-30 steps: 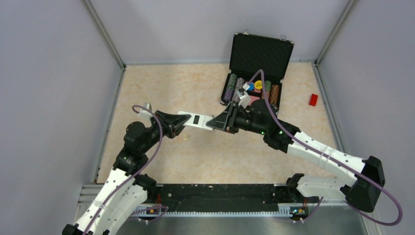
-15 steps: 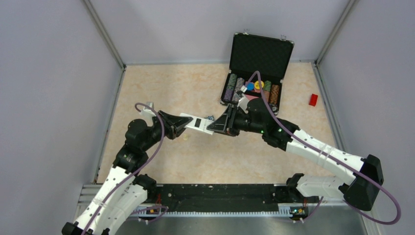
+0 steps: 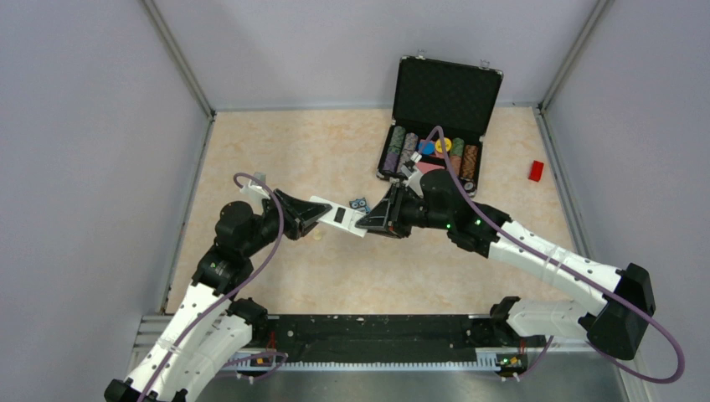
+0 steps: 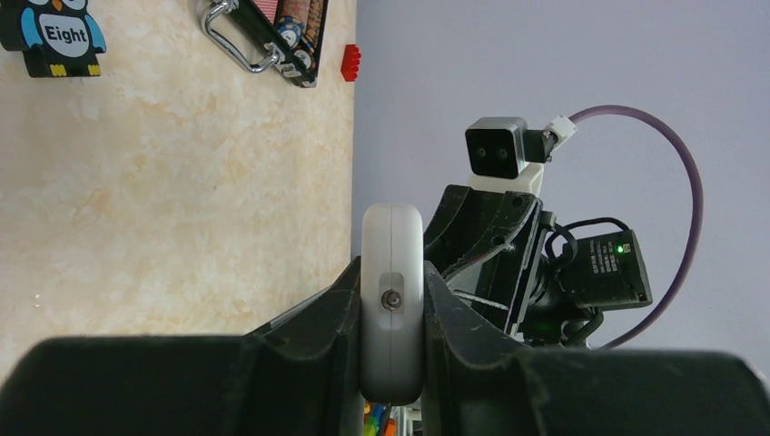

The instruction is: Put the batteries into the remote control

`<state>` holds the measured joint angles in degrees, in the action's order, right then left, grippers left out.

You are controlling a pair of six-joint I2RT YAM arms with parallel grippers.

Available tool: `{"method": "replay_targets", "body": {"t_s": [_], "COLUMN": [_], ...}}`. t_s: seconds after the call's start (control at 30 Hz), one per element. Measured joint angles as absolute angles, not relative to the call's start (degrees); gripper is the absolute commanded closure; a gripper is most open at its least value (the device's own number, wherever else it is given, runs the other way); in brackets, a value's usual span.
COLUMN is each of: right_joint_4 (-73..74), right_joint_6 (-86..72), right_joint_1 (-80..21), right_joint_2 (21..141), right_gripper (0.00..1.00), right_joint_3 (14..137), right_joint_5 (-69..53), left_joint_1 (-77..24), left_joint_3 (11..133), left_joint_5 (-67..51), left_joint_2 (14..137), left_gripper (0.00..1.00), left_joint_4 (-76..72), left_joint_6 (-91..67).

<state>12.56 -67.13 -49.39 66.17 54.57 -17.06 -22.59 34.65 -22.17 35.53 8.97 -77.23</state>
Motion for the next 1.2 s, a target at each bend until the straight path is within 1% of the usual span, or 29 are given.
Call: {"method": "replay_targets", "body": {"t_s": [0.27,0.47,0.6,0.73,0.93,1.2], "right_joint_4": [13.7,14.7,14.5,8.4,0.8,-4.6], "right_joint_6": [-67.1,-67.1,-66.9,-67.6,-69.8,-73.6], "right_joint_1": [-49.4,-49.3,-49.3,-49.3,-49.3,-49.3], "right_joint_2": [66.2,66.2,66.2,65.6,61.0,57.9], "right_gripper": [0.89,1.00,1.00,1.00,1.00,1.00], "right_joint_3": [54.6,54.7,54.8,54.3,49.8,46.4], "right_joint_5": [-17.5,-17.6,-17.6,-17.5,-15.8,-12.1], "left_joint_1": [-22.7,-22.7,-22.6,-23.1,-23.1,-23.1], "left_joint_3": [36.8,37.4,37.5,37.5,37.5,35.4], "left_joint_5": [-22.2,-22.3,-22.5,-23.6,-23.3,-21.6], "left_joint_2": [36.3,36.9,37.3,37.4,36.6,32.6], "left_gripper": [1.00,1.00,1.00,1.00,1.00,1.00], "left_joint_4": [12.1,13.4,13.5,14.9,14.8,10.0], "left_joint_6": [-73.2,-70.6,-70.2,-70.2,-73.1,-78.2]}}
